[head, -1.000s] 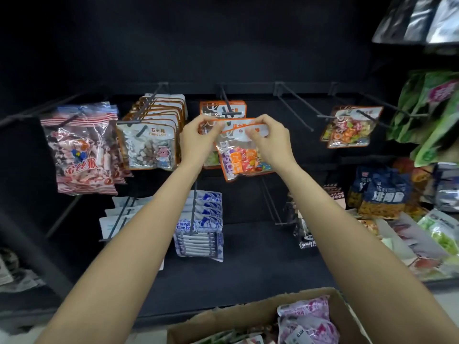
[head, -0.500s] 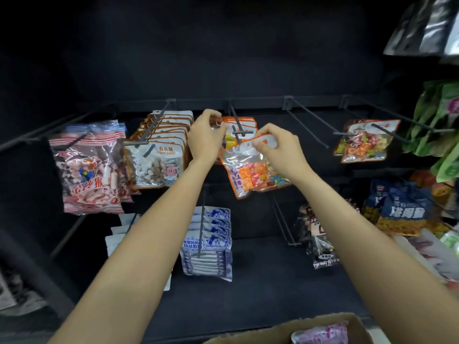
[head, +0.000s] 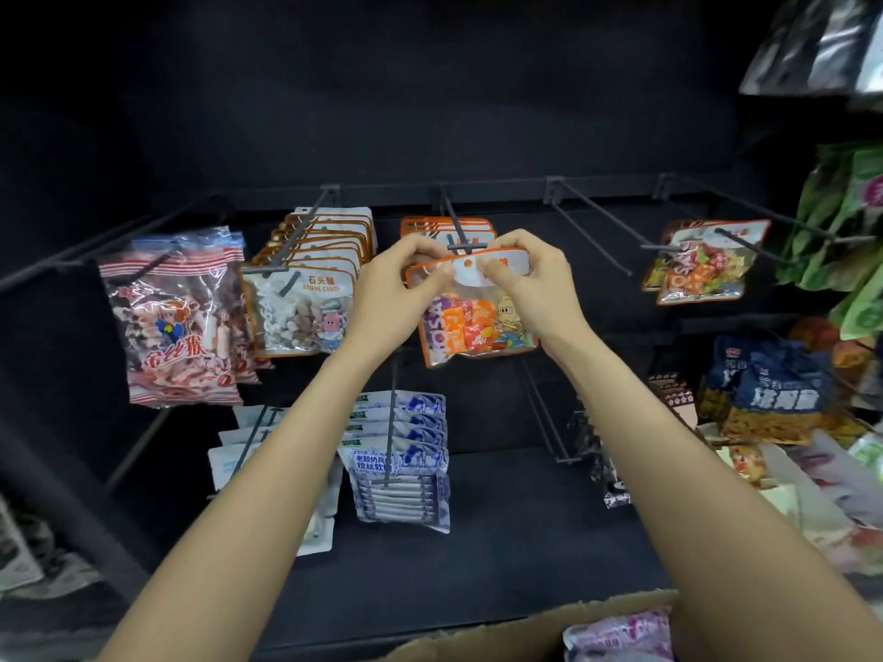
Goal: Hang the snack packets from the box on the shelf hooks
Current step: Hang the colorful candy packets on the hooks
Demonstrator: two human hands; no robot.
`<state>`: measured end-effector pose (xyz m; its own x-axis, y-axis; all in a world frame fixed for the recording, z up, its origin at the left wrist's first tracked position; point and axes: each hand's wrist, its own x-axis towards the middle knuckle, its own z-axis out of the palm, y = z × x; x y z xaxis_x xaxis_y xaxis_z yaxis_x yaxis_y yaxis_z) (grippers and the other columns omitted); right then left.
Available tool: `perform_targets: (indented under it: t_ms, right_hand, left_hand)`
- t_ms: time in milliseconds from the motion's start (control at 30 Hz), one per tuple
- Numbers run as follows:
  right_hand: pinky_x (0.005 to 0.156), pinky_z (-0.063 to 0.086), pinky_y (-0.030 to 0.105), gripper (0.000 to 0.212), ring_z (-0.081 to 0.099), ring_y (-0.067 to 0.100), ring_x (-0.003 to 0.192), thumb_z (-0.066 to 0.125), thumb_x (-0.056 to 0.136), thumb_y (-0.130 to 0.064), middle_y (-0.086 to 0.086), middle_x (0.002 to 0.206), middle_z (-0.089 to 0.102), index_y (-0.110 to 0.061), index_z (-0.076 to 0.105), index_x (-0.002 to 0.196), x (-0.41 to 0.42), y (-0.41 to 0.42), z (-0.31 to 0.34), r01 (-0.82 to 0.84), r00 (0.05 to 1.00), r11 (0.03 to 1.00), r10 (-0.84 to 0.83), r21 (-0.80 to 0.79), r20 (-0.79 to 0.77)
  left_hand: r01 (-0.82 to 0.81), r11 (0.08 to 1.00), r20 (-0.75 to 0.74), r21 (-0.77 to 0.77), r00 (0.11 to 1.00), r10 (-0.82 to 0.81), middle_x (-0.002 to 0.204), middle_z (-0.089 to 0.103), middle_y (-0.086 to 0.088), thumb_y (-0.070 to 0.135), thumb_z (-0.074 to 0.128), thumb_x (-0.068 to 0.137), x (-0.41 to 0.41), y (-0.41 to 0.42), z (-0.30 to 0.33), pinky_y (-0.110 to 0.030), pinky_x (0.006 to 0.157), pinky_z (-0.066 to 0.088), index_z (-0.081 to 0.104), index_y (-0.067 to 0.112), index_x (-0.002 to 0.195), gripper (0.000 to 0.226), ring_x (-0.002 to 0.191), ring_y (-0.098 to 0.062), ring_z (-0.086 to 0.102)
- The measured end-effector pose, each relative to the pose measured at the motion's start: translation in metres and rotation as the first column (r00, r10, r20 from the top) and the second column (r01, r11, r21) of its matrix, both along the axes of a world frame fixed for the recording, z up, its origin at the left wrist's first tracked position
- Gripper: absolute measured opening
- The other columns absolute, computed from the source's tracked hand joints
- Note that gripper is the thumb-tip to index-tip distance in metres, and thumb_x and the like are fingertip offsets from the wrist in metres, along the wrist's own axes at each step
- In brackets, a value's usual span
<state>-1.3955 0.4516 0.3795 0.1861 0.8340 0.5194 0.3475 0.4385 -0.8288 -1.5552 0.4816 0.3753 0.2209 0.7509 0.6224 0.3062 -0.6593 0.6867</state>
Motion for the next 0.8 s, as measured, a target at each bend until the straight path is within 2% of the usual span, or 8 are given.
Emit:
perform_targets:
  t_ms: [100,200,300,400,500,567,633,800]
  right_hand:
    - [0.069,0.051,0.024,0.011,0.063,0.013,0.093,0.063,0.087,-0.017,-0.009,0.094,0.063,-0.026,0.057,0.086,-0.002,0.004,-0.001,0.031,0.999,0.999,-0.031,0.019,0.019]
    - [0.074,0.051,0.029,0.012,0.061,0.012,0.093,0.064,0.086,-0.016,-0.011,0.093,0.062,-0.025,0.055,0.086,-0.002,0.006,0.0,0.043,0.999,0.998,-0.043,0.055,-0.001]
    - [0.077,0.054,0.033,0.017,0.062,0.014,0.095,0.065,0.086,-0.014,-0.011,0.096,0.061,-0.027,0.054,0.084,-0.001,0.007,0.001,0.017,0.998,1.0,-0.017,0.008,-0.057]
    - [0.077,0.057,0.044,0.019,0.065,0.024,0.096,0.066,0.085,-0.014,-0.003,0.105,0.062,-0.028,0.054,0.085,-0.003,0.01,0.002,-0.029,0.99,0.998,0.02,-0.062,-0.138]
    - [0.079,0.056,0.049,0.02,0.066,0.031,0.096,0.066,0.084,-0.009,0.006,0.109,0.063,-0.026,0.054,0.082,-0.001,0.009,0.004,-0.096,0.97,0.982,0.056,-0.162,-0.236]
    - [0.08,0.054,0.047,0.018,0.066,0.032,0.097,0.066,0.084,-0.008,0.01,0.112,0.064,-0.023,0.056,0.081,0.002,0.009,0.006,-0.149,0.961,0.96,0.084,-0.237,-0.265]
    - [0.073,0.056,0.04,0.017,0.068,0.028,0.09,0.064,0.086,-0.006,0.01,0.11,0.065,-0.021,0.056,0.082,0.004,0.009,0.008,-0.216,0.942,0.929,0.118,-0.3,-0.314]
    - [0.064,0.055,0.032,0.014,0.068,0.023,0.08,0.063,0.086,-0.004,0.008,0.103,0.066,-0.017,0.057,0.087,0.002,0.005,0.009,-0.246,0.923,0.92,0.127,-0.303,-0.363]
  left_hand:
    - [-0.034,0.999,0.018,-0.01,0.999,0.034,0.086,0.06,0.022,0.024,0.065,0.088,0.003,0.004,0.0,-0.008,0.066,0.04,0.054,0.039,0.086,0.019,0.078,0.012,0.056]
    - [-0.014,1.0,0.048,0.024,0.999,0.013,0.085,0.06,0.019,0.022,0.065,0.089,0.004,0.007,0.0,-0.007,0.066,0.041,0.058,0.028,0.092,0.009,0.078,0.009,0.057]
    - [-0.004,1.0,0.078,0.001,0.997,0.004,0.084,0.061,0.014,0.02,0.063,0.09,0.004,0.009,0.0,-0.011,0.066,0.045,0.061,0.022,0.096,0.006,0.077,0.002,0.06]
    - [-0.007,0.995,0.136,-0.101,0.99,0.021,0.087,0.062,0.014,0.013,0.061,0.088,0.01,0.01,0.004,-0.024,0.074,0.051,0.062,0.024,0.09,0.011,0.084,-0.006,0.062]
    - [0.016,0.967,0.182,-0.255,0.983,0.031,0.086,0.062,0.008,0.008,0.059,0.086,0.015,0.01,0.01,-0.036,0.085,0.051,0.062,0.023,0.082,0.016,0.086,-0.016,0.062]
    - [0.034,0.942,0.187,-0.333,0.982,0.031,0.086,0.064,0.003,0.007,0.058,0.086,0.015,0.01,0.012,-0.038,0.087,0.052,0.062,0.021,0.08,0.016,0.086,-0.017,0.064]
    - [0.035,0.928,0.176,-0.372,0.984,0.034,0.088,0.064,0.0,0.009,0.057,0.088,0.016,0.009,0.013,-0.039,0.087,0.052,0.061,0.022,0.078,0.016,0.09,-0.021,0.065]
    - [0.027,0.943,0.176,-0.332,0.984,0.034,0.09,0.063,0.002,0.01,0.057,0.088,0.013,0.006,0.012,-0.034,0.081,0.052,0.059,0.025,0.078,0.018,0.09,-0.018,0.064]
